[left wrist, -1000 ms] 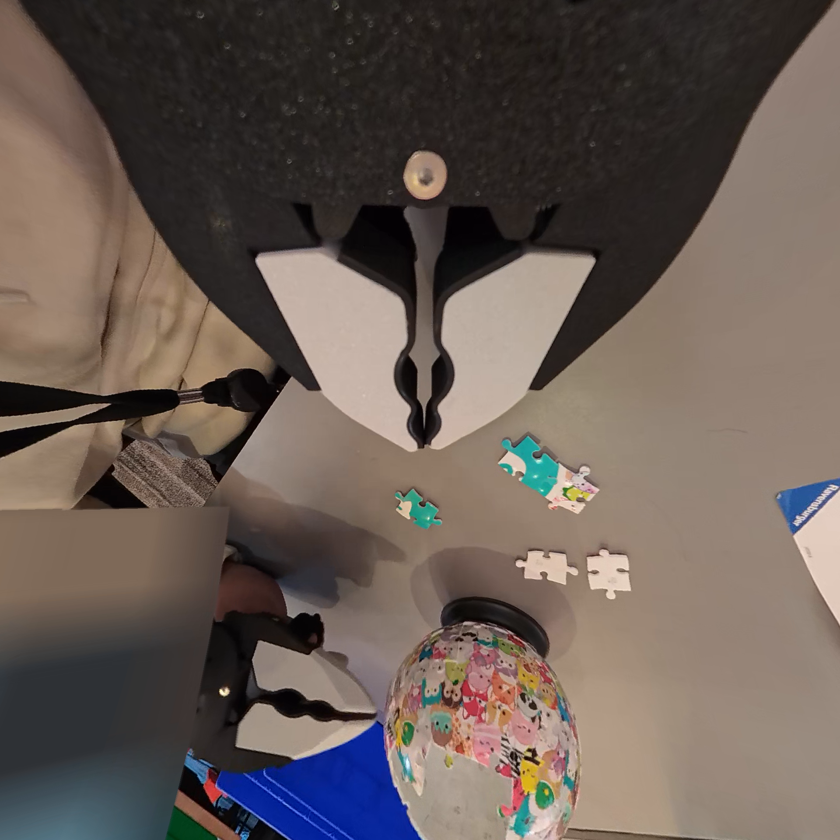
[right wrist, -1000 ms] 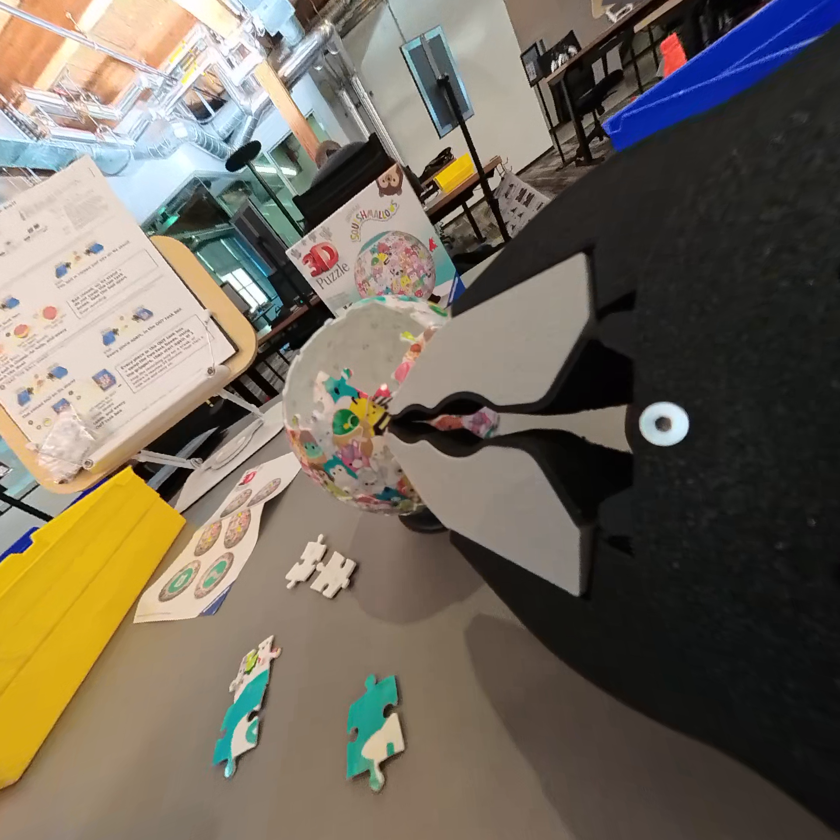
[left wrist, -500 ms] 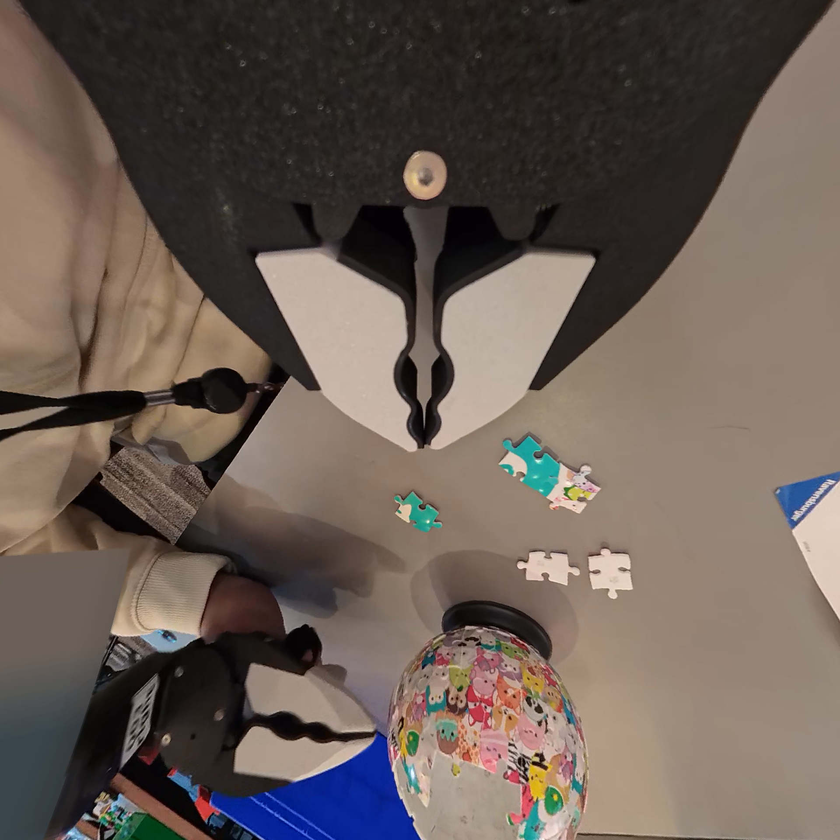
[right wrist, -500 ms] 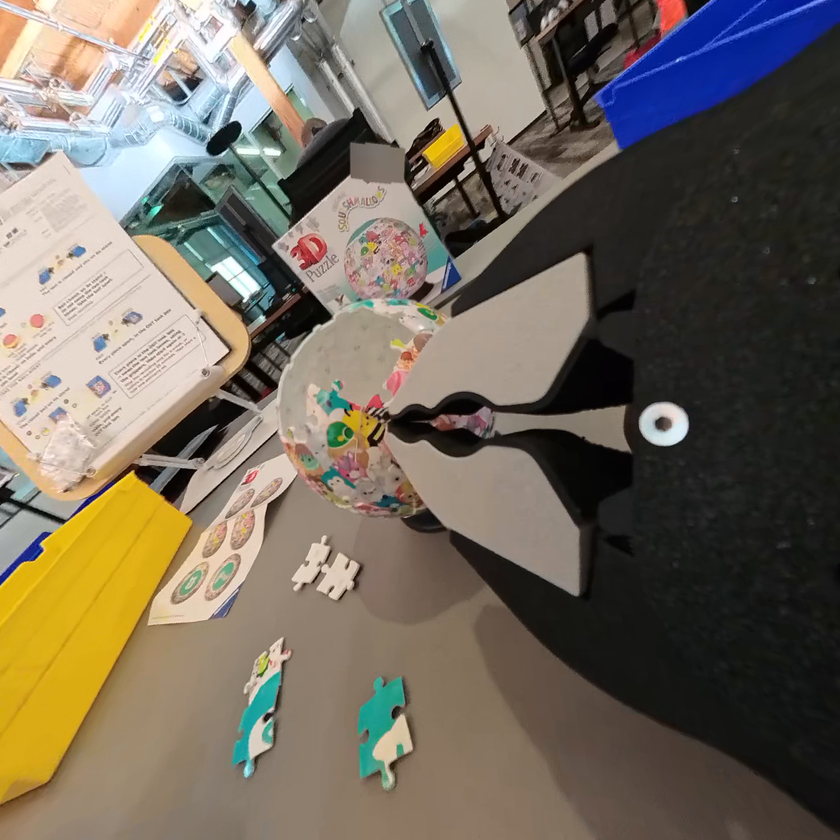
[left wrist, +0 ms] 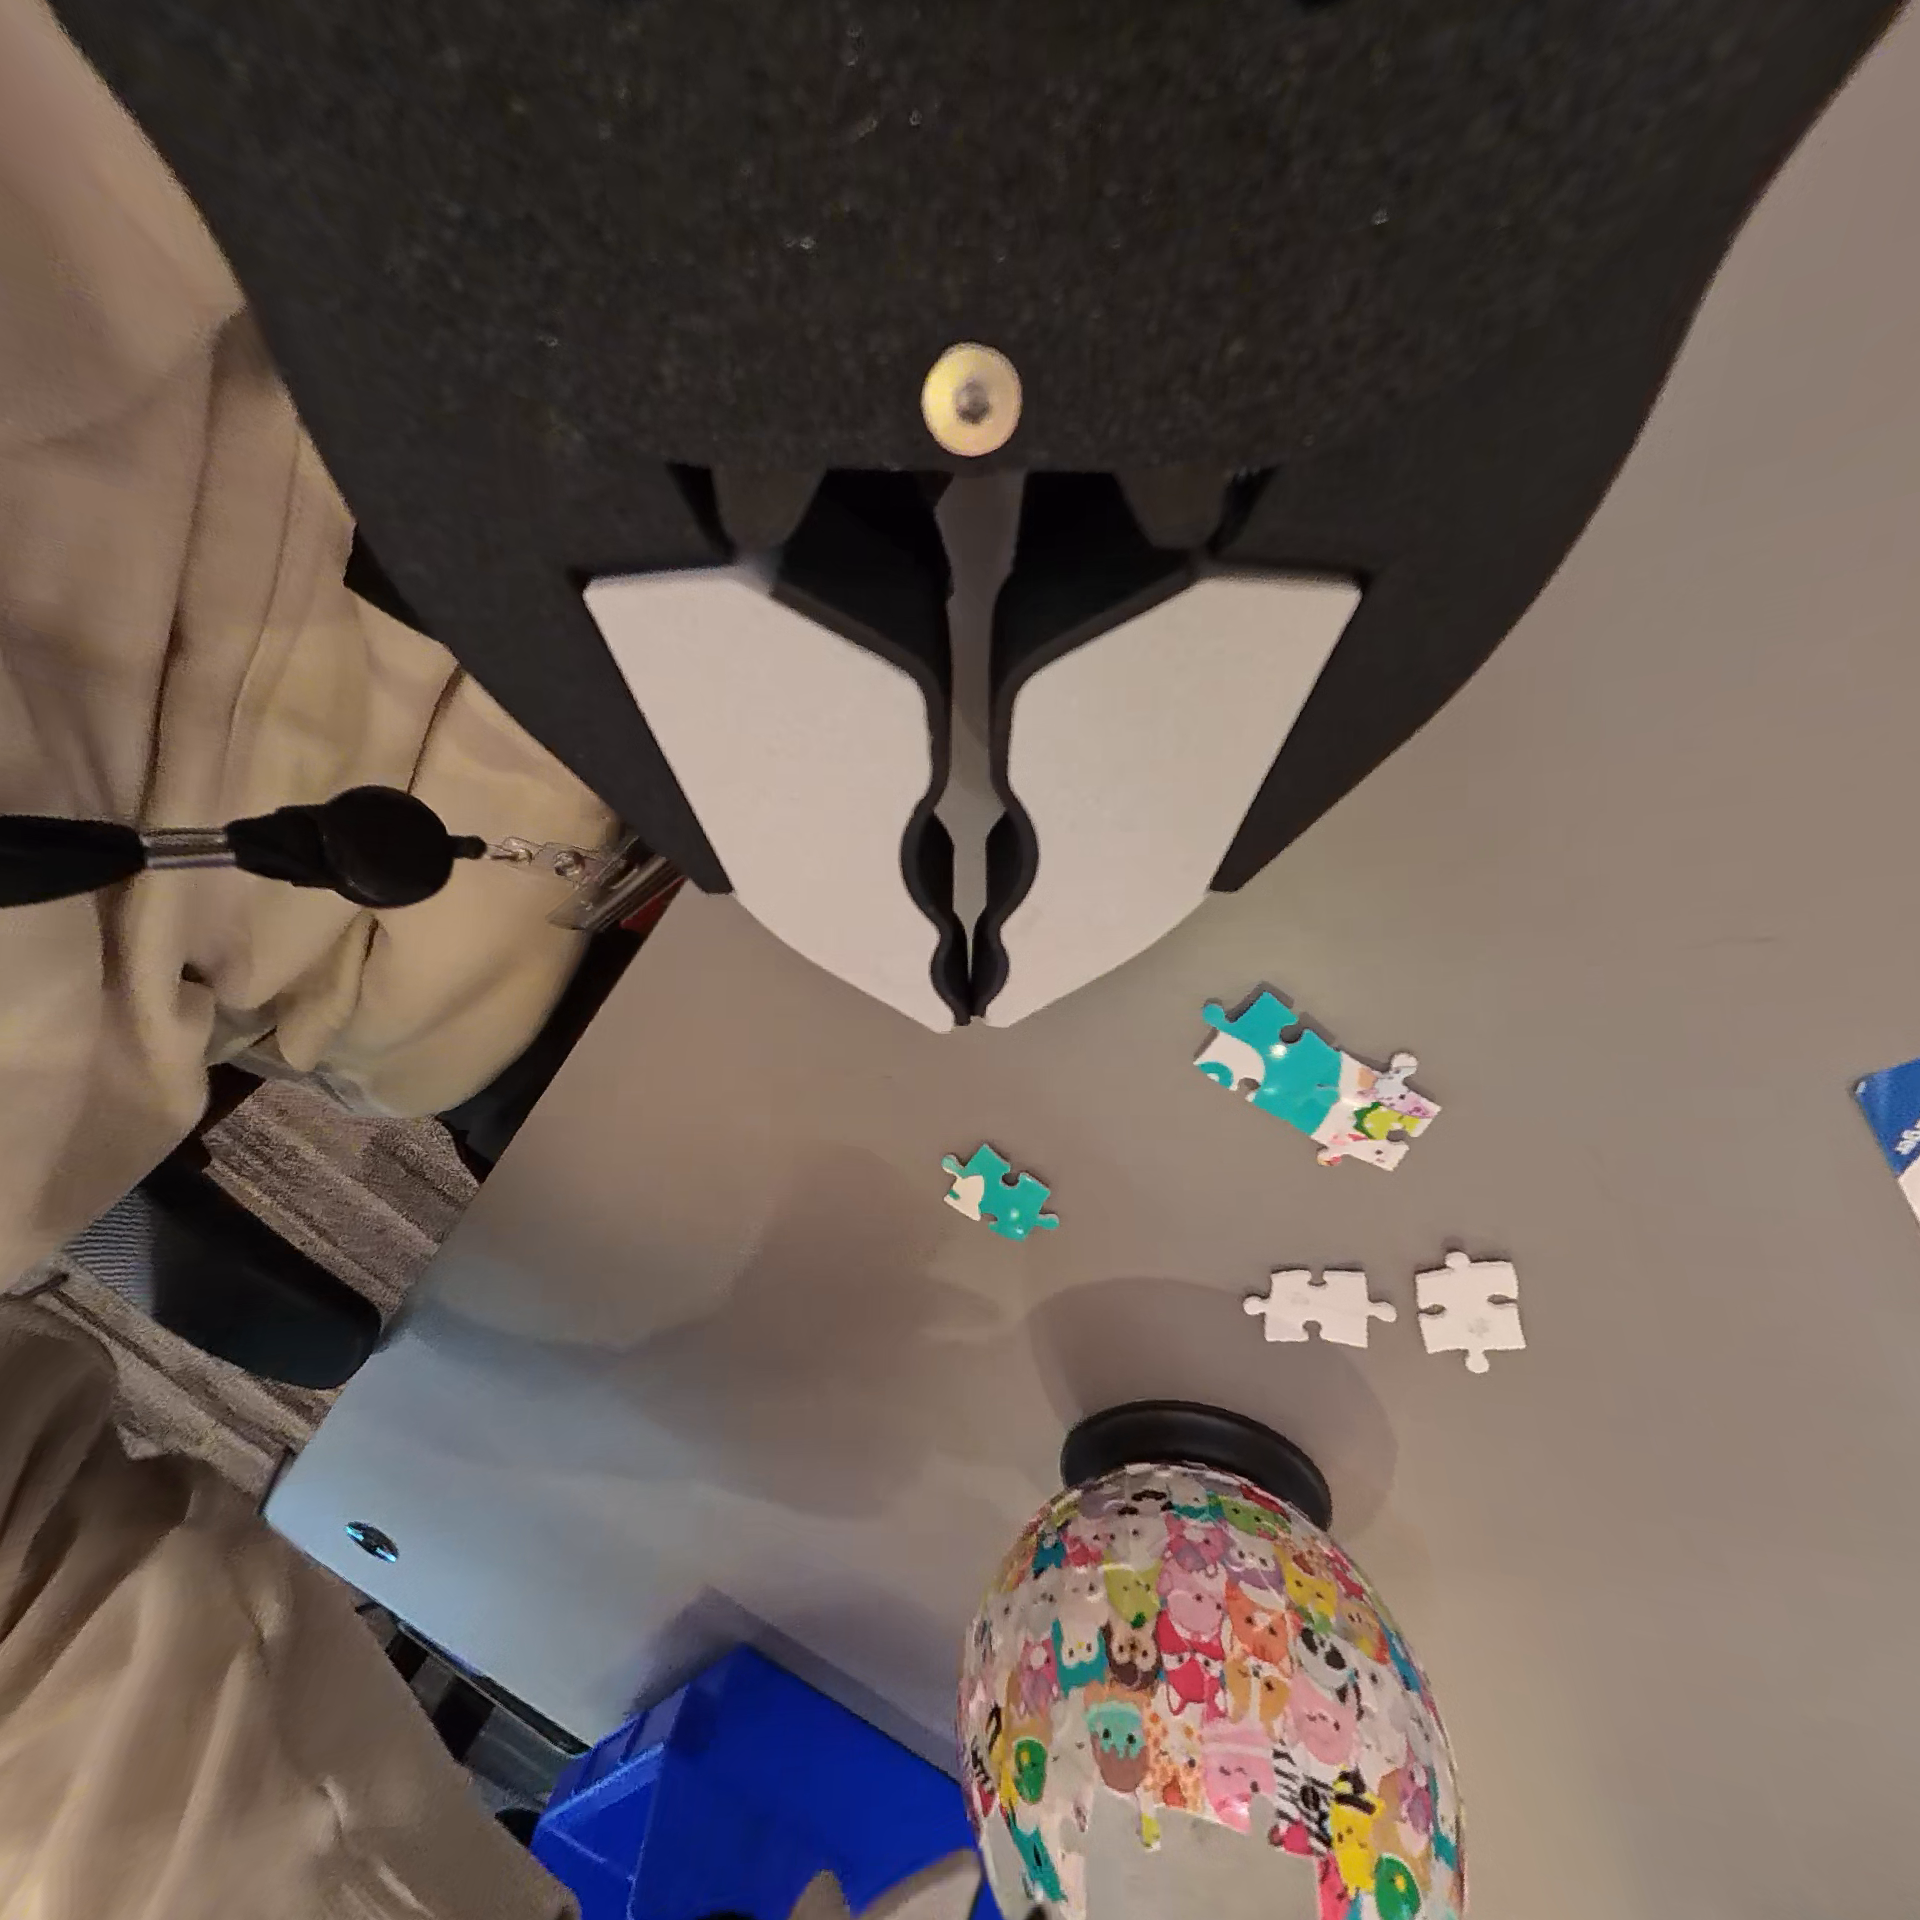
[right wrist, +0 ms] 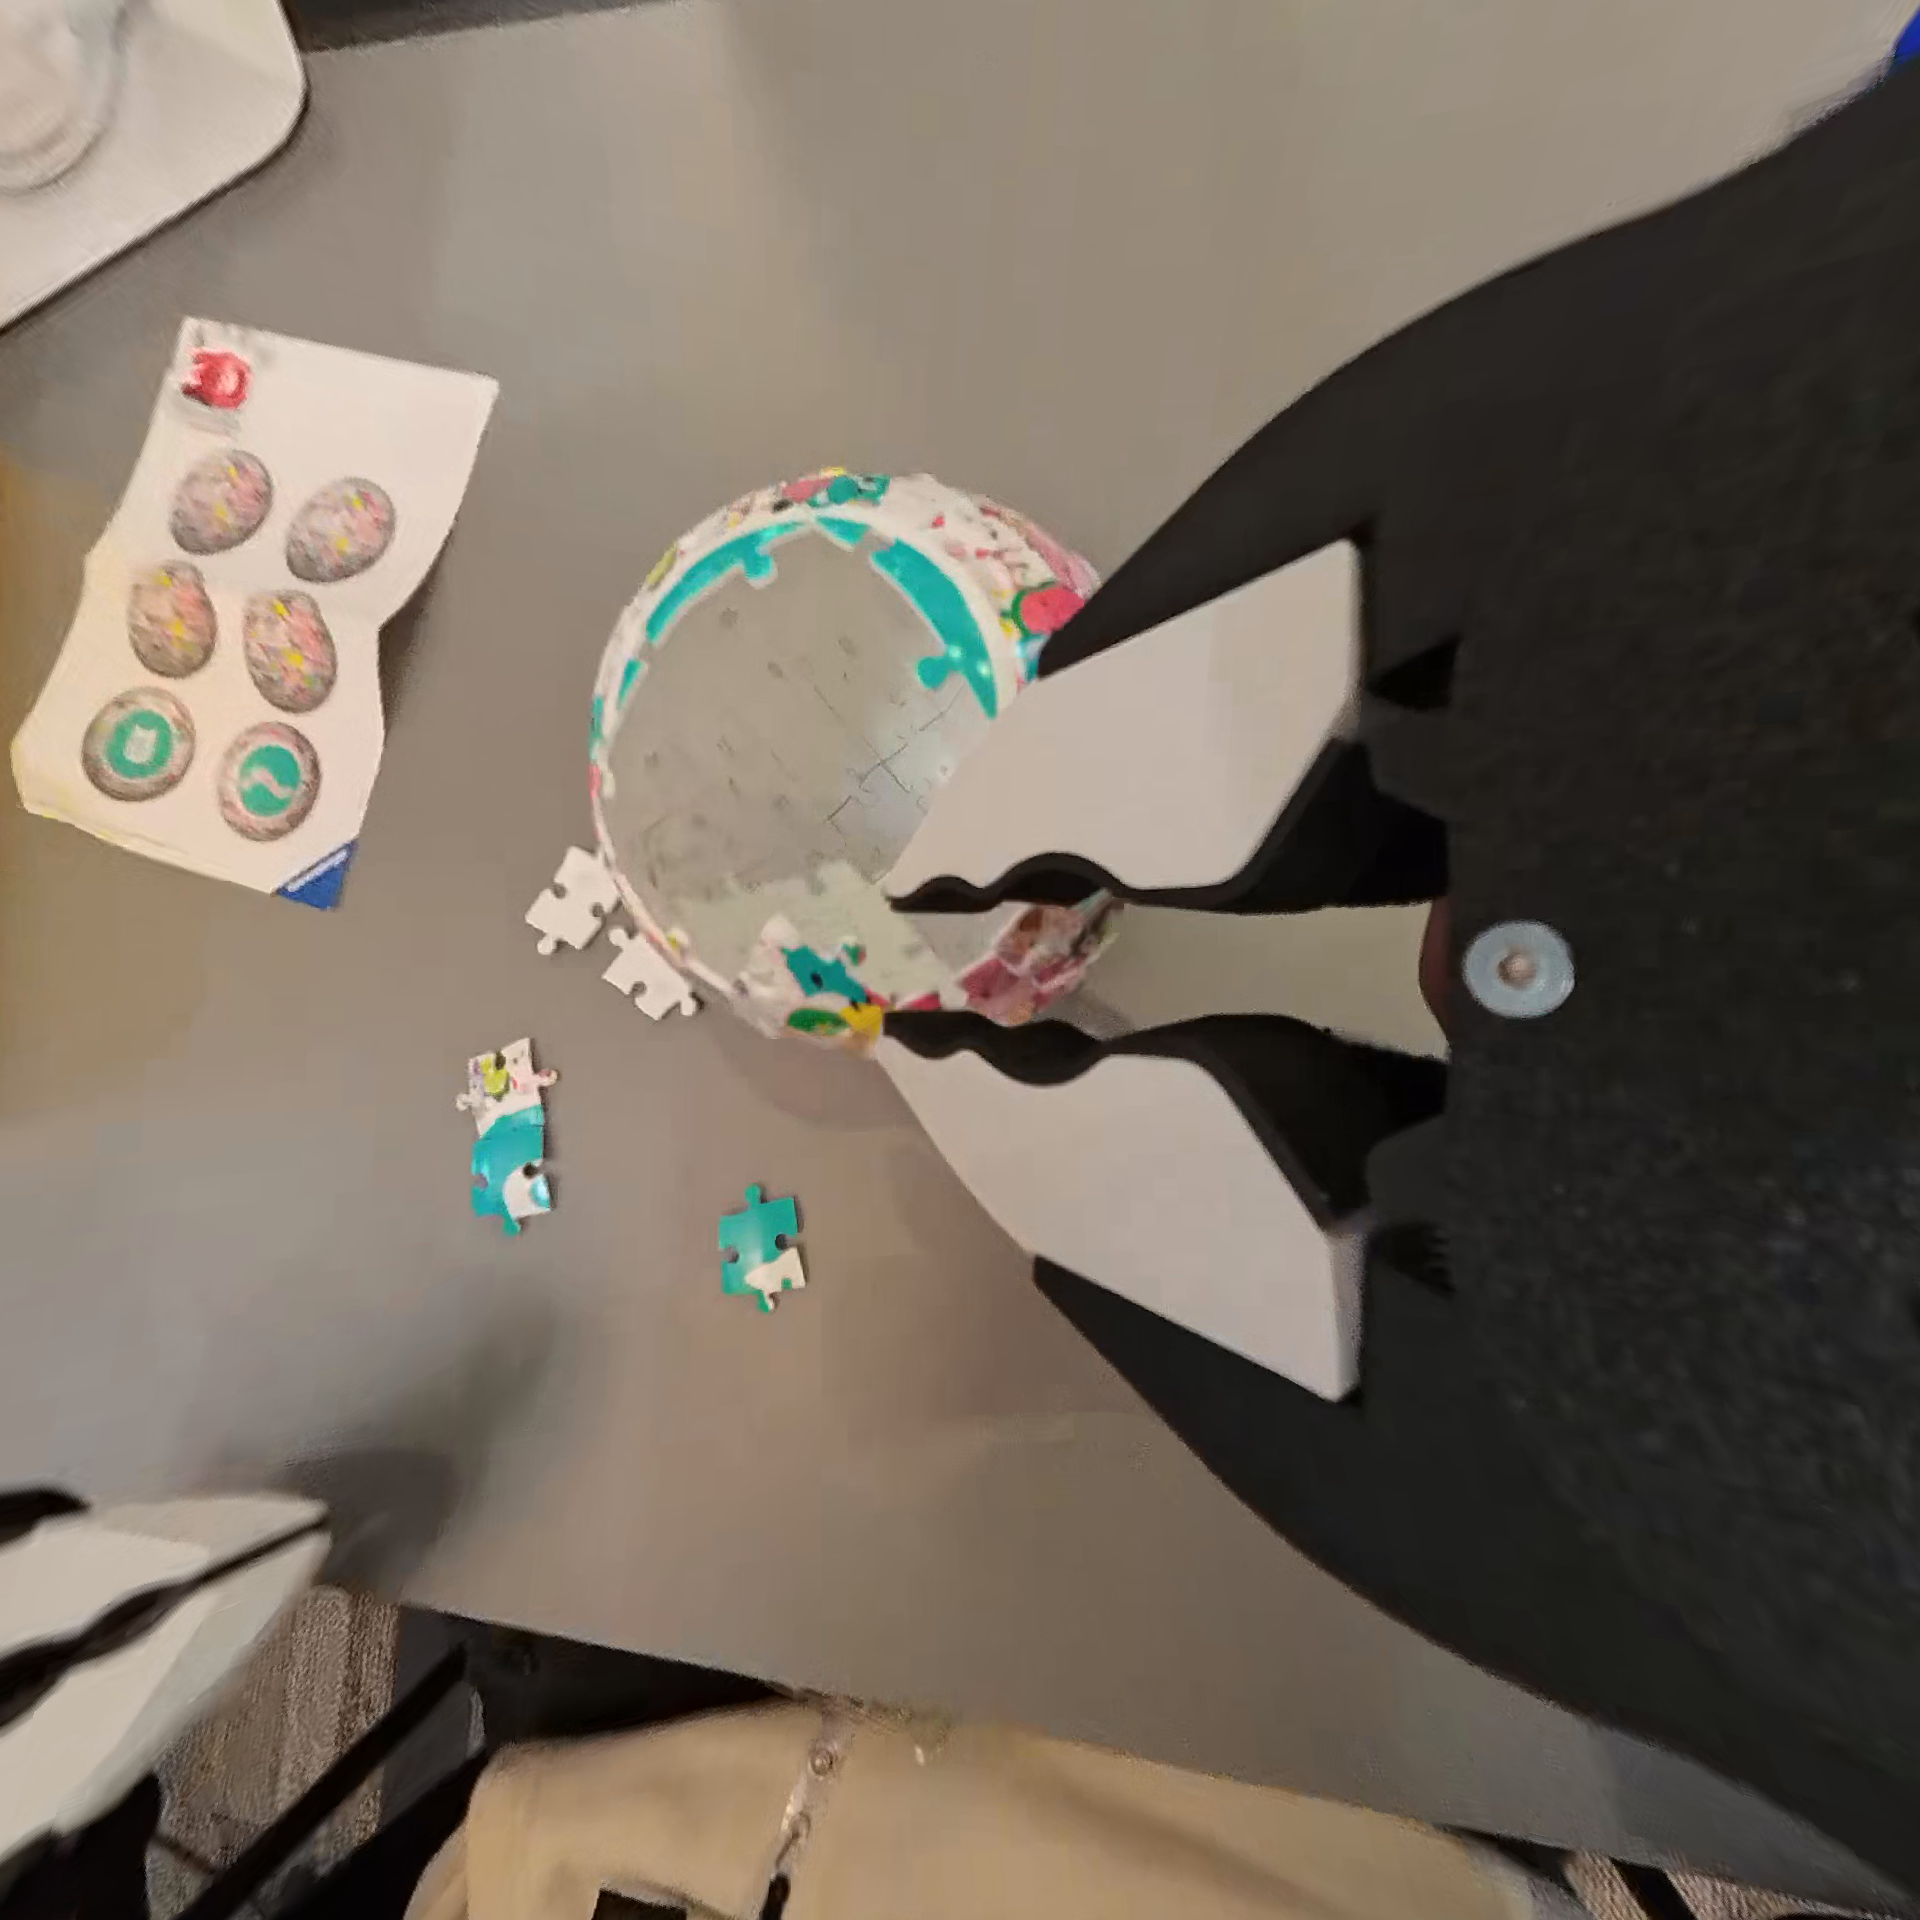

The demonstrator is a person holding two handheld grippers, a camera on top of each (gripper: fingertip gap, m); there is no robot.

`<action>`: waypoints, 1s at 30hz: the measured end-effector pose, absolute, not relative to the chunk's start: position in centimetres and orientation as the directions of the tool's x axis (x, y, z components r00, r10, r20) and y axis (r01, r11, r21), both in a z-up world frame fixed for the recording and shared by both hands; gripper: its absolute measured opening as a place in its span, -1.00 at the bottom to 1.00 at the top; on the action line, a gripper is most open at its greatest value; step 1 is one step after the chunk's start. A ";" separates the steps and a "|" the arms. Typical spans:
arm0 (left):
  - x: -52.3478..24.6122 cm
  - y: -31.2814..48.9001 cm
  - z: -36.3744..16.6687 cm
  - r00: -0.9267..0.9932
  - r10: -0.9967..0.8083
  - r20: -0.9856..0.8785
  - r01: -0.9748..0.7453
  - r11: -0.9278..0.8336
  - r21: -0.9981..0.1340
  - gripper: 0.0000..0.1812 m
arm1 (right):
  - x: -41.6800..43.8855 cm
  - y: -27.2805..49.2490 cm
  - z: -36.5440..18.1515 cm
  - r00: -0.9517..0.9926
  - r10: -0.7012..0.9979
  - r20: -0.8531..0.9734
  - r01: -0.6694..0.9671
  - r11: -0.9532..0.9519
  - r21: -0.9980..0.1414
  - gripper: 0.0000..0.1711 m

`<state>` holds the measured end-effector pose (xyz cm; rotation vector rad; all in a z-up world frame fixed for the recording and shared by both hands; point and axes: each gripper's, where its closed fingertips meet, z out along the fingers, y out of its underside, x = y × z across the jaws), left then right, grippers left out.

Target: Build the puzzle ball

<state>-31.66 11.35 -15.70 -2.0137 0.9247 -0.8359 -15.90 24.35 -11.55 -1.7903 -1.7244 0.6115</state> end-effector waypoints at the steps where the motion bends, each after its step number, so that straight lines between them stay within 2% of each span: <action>1: -31.6 11.2 -15.7 0.525 -0.817 0.237 -0.327 -0.451 -0.830 -1.00 | -16.1 24.6 -11.6 0.065 0.997 0.044 0.735 -0.018 -0.678 -0.79; 6: -31.8 10.9 -15.8 0.532 -0.817 0.225 -0.334 -0.446 -0.830 -1.00 | -17.0 24.3 -10.9 0.034 0.999 -0.031 0.734 -0.047 -0.677 -0.83; 10: -31.9 10.7 -16.0 0.527 -0.815 0.243 -0.330 -0.459 -0.825 -1.00 | -17.0 23.6 -10.2 0.005 0.998 -0.068 0.764 -0.047 -0.643 -0.65; 17: -31.3 10.6 -16.0 0.508 -0.829 0.233 -0.349 -0.445 -0.824 -1.00 | -17.1 24.1 -9.8 -0.060 0.984 -0.170 0.934 -0.005 -0.357 -0.65; 25: -30.9 10.1 -16.1 0.482 -0.849 0.217 -0.375 -0.424 -0.825 -1.00 | -17.2 24.0 -11.5 -0.115 0.953 -0.281 0.993 0.110 -0.032 -0.67; 30: -30.7 9.5 -15.7 0.467 -0.862 0.198 -0.386 -0.400 -0.831 -1.00 | -17.4 23.9 -11.9 -0.107 0.937 -0.334 0.991 0.128 0.042 -0.68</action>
